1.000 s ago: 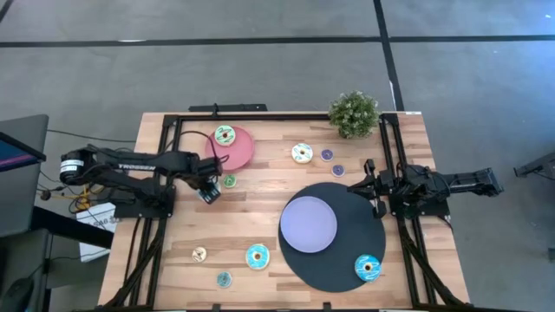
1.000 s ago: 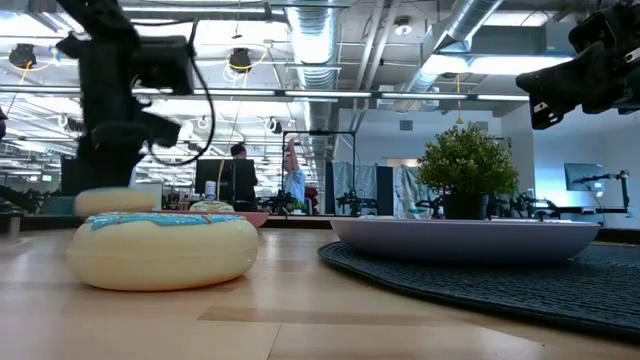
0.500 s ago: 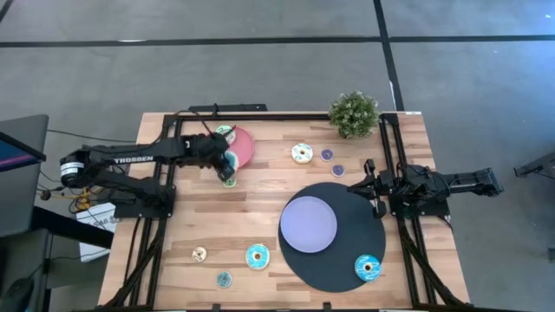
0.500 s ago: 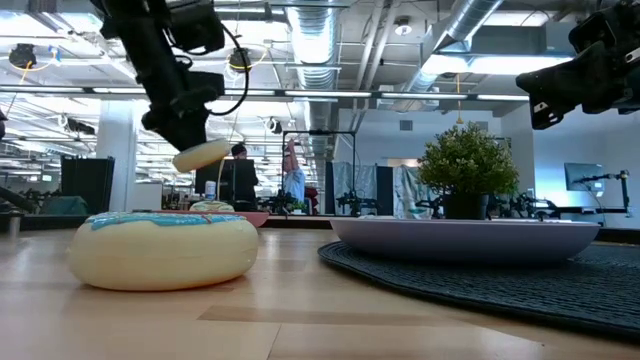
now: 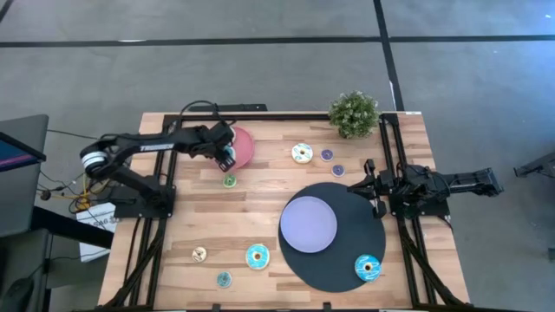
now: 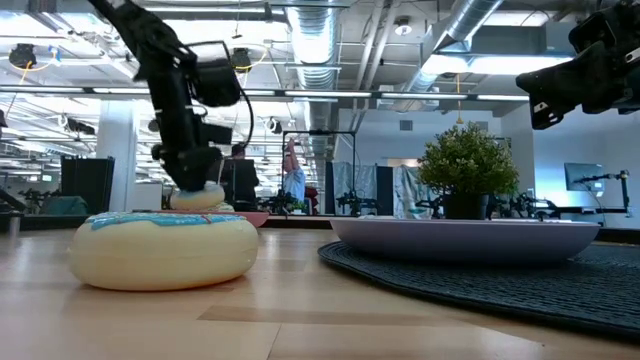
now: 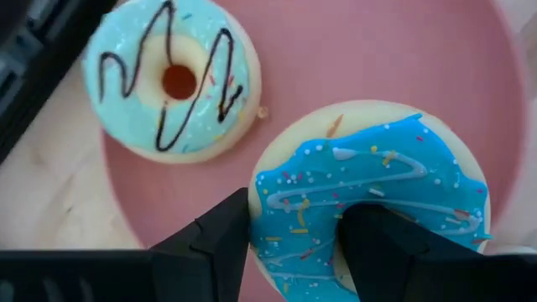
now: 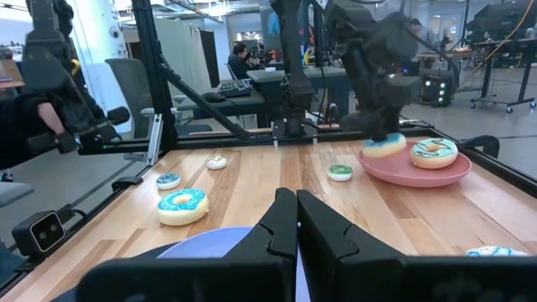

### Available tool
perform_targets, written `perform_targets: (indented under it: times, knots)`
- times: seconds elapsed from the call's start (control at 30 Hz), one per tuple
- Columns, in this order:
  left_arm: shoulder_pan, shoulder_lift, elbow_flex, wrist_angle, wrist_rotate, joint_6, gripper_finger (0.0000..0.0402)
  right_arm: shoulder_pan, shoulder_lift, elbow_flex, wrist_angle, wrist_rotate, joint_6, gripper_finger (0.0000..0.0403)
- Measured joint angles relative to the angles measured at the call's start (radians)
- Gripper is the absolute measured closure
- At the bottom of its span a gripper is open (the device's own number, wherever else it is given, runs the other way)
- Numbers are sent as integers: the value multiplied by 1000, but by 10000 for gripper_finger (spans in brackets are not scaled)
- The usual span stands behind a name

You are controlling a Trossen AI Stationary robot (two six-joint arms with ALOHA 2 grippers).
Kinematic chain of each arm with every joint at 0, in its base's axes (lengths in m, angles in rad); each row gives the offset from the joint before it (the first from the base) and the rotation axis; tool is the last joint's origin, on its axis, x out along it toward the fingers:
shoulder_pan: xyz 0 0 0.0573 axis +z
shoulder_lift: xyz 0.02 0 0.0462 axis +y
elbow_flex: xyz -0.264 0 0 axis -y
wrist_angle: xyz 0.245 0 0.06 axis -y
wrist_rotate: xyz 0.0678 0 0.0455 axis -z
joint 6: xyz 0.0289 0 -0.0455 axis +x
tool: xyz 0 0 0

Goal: Pick & Place donuts
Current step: Put the big blue donut on the pink plate

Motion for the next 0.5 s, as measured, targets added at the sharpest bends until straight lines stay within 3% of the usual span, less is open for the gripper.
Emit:
perform_targets:
  times: [0.5]
  knots:
    - [12,36,0,-27,-58,3,237,0,0,0,0,0,0,403]
